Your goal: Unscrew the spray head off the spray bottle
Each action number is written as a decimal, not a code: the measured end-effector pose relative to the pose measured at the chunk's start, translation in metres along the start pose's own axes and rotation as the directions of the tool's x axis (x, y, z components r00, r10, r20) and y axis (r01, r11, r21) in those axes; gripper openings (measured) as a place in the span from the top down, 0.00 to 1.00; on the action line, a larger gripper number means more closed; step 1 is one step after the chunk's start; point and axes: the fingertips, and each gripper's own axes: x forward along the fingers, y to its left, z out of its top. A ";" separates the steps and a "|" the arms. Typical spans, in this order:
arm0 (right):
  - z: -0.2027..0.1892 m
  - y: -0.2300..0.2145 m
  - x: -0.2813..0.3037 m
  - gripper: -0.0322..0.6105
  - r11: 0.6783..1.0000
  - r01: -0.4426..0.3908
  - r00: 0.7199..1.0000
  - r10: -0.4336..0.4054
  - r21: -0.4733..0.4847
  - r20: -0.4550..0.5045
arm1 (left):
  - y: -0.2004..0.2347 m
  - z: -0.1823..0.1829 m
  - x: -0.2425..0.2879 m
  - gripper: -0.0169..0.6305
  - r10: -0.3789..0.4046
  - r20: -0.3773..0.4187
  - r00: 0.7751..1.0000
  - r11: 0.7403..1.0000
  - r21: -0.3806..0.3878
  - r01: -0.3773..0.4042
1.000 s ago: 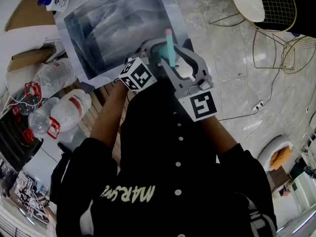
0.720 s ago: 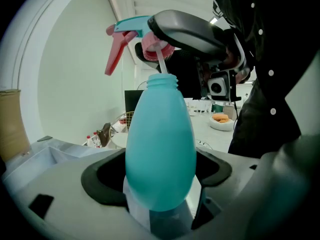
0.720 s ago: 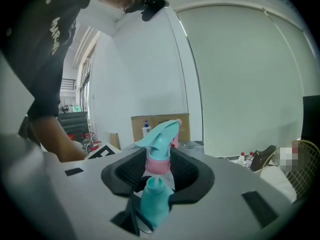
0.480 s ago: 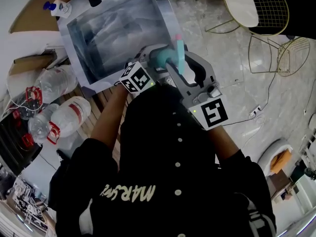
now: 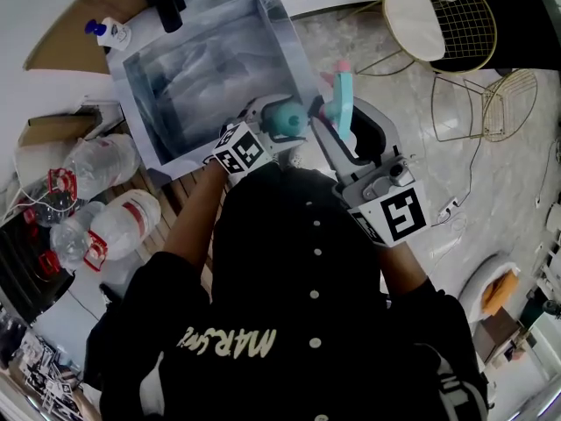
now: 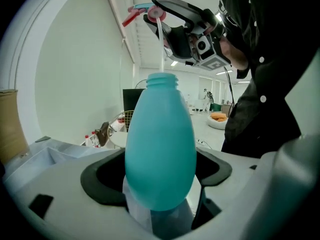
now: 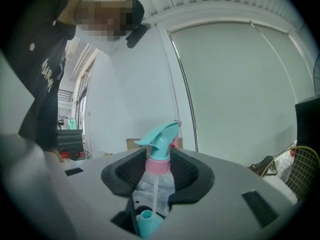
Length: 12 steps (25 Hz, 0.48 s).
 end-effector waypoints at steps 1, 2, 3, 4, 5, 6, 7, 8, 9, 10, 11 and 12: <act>0.004 -0.001 -0.001 0.70 1.000 0.006 1.000 -0.006 -0.003 0.007 | 0.000 0.000 0.000 0.35 -0.004 -0.005 1.000 1.000 0.002 0.004; 0.008 -0.002 -0.003 0.70 1.000 0.011 1.000 -0.011 -0.008 0.013 | -0.001 0.000 0.000 0.35 -0.007 -0.009 1.000 1.000 0.004 0.007; 0.012 -0.003 -0.004 0.70 1.000 0.015 1.000 -0.015 -0.014 0.019 | -0.001 0.000 0.000 0.35 -0.009 -0.011 1.000 1.000 0.005 0.009; 0.015 -0.004 -0.005 0.70 1.000 0.018 1.000 -0.018 -0.020 0.024 | -0.002 0.000 0.000 0.35 -0.010 -0.012 1.000 1.000 0.006 0.010; 0.017 -0.004 -0.005 0.70 0.999 0.020 0.999 -0.019 -0.025 0.028 | -0.002 0.000 0.000 0.35 -0.010 -0.013 1.000 1.000 0.006 0.010; 0.018 -0.004 -0.005 0.70 0.999 0.021 0.999 -0.020 -0.029 0.031 | -0.002 0.000 -0.001 0.35 -0.011 -0.013 1.000 1.000 0.006 0.011; 0.020 -0.004 -0.005 0.70 0.999 0.022 0.999 -0.021 -0.031 0.033 | -0.003 0.000 -0.001 0.35 -0.013 -0.013 1.000 1.000 0.007 0.013; 0.021 -0.005 -0.005 0.70 0.999 0.024 0.999 -0.023 -0.033 0.034 | -0.003 0.001 -0.001 0.35 -0.015 -0.012 1.000 1.000 0.007 0.015; 0.021 -0.006 -0.004 0.70 0.999 0.027 0.999 -0.026 -0.036 0.034 | -0.003 0.001 -0.001 0.35 -0.017 -0.011 1.000 1.000 0.008 0.017; 0.022 -0.006 -0.004 0.70 0.999 0.030 0.999 -0.029 -0.038 0.033 | -0.003 0.001 -0.001 0.35 -0.019 -0.012 1.000 1.000 0.011 0.019; 0.022 -0.007 -0.003 0.70 0.999 0.034 0.999 -0.032 -0.040 0.032 | -0.002 0.000 -0.001 0.35 -0.020 -0.016 1.000 1.000 0.015 0.020; 0.022 -0.008 -0.003 0.70 0.999 0.036 0.999 -0.035 -0.041 0.032 | -0.002 -0.001 -0.001 0.35 -0.021 -0.023 1.000 1.000 0.020 0.022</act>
